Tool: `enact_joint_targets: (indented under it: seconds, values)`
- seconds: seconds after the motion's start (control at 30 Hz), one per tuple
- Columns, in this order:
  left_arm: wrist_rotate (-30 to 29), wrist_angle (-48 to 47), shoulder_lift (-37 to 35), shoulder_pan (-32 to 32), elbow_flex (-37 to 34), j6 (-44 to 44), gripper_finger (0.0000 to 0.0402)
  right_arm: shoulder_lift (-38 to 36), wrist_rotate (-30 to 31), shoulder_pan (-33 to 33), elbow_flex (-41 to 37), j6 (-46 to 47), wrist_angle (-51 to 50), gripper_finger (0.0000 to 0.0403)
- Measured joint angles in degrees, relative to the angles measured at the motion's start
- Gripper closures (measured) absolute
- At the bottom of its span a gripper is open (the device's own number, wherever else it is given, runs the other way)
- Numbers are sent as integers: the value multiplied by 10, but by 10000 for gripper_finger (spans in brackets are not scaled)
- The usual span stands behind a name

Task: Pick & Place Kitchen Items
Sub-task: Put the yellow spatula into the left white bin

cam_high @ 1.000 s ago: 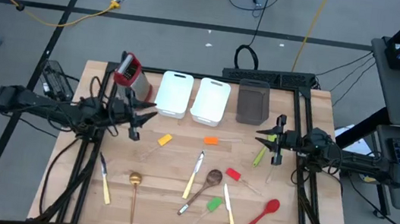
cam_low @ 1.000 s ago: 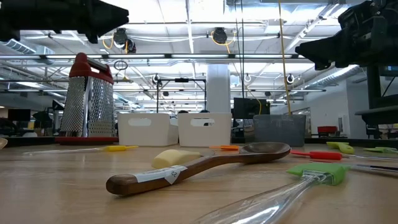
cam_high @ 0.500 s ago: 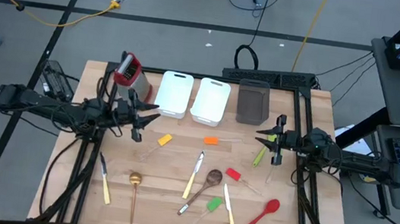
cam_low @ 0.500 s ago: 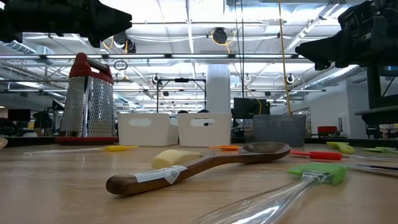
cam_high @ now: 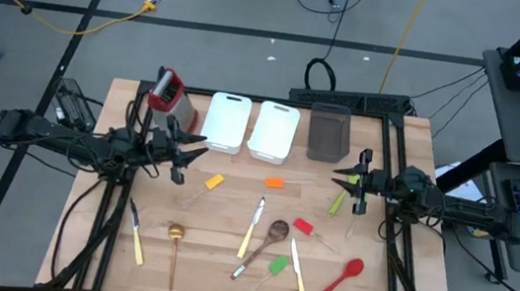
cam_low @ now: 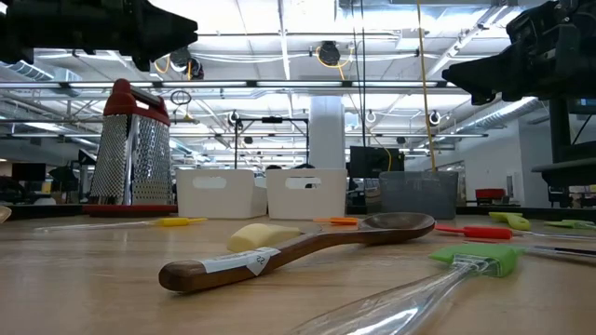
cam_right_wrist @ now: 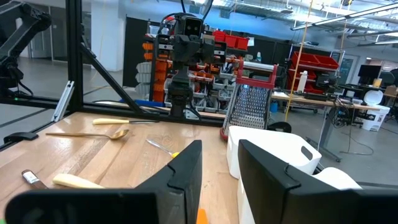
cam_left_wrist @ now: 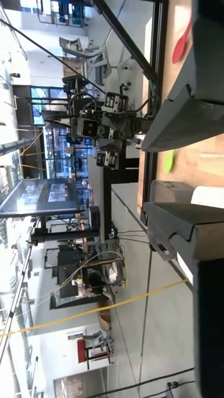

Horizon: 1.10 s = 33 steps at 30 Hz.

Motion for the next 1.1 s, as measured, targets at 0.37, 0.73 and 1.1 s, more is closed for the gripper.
enact_joint_targets:
  seconds: [0.37,0.73,1.1]
  values:
    - [0,0,0,0,0,-3,254,0,0,0,0,0,0,303]
    - [12,8,0,0,0,-51,254,0,0,0,0,0,0,303]
    - [21,20,55,-14,42,-52,254,0,0,0,0,3,14,303]
